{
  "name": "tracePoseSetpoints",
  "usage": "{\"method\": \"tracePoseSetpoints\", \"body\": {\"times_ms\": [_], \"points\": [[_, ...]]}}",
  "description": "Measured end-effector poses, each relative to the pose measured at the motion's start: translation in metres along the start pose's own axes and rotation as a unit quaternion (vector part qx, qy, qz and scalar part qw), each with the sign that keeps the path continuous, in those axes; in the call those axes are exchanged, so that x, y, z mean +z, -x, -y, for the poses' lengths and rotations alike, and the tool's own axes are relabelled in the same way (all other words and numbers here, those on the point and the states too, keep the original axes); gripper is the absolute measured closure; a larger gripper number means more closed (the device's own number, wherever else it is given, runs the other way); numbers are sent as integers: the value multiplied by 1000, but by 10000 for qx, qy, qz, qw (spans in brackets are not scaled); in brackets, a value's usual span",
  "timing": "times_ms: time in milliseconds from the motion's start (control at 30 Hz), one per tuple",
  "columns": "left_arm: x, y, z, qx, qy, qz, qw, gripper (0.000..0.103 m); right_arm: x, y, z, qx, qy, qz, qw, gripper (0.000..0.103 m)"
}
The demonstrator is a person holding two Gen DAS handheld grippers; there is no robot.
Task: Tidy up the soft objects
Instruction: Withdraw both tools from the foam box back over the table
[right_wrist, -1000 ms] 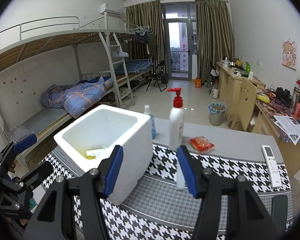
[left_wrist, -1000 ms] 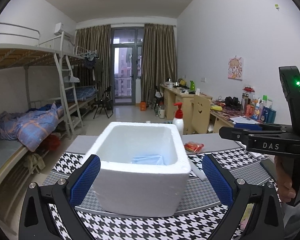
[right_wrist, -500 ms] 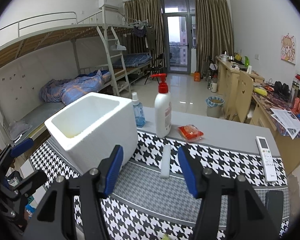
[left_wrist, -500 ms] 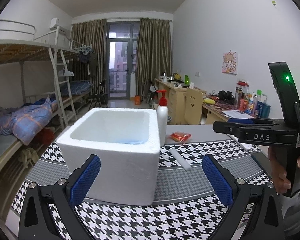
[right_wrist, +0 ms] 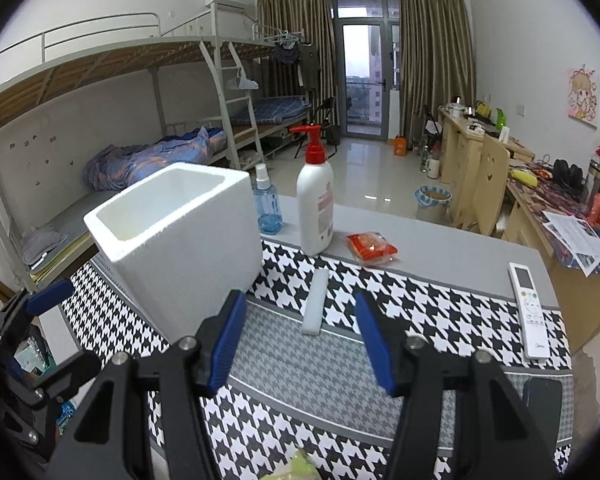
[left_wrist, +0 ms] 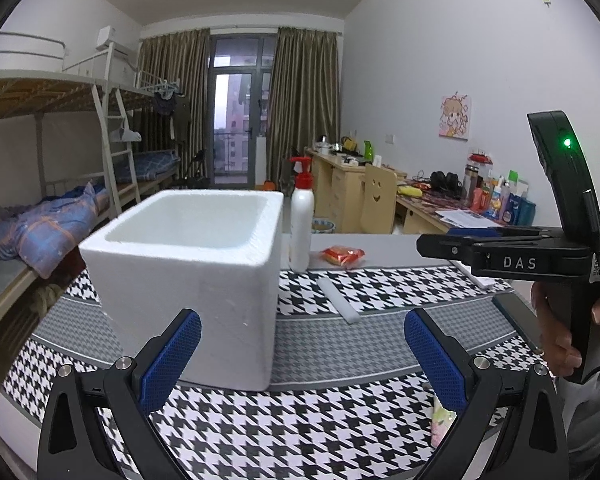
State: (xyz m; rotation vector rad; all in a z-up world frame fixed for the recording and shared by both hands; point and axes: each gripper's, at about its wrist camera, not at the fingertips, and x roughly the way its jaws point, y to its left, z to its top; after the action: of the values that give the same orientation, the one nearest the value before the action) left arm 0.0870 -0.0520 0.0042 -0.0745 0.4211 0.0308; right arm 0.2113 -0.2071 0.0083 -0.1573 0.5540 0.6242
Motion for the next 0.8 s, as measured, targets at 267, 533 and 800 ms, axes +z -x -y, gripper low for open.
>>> {"method": "tracePoseSetpoints", "body": {"times_ms": [267,533,800], "points": [[-11,-4,12,-90,38,-68,9999,1,-6,-10,5,40,113,-163,9998,42],[-24,-10,25,-214,-11,-206,9996,1,-13,-24,13,134,128,-336,9993,42],[-28,-15,33,-240,-22,-286,9993,1,-18,-34,20,203,163,-442,9987,42]]}}
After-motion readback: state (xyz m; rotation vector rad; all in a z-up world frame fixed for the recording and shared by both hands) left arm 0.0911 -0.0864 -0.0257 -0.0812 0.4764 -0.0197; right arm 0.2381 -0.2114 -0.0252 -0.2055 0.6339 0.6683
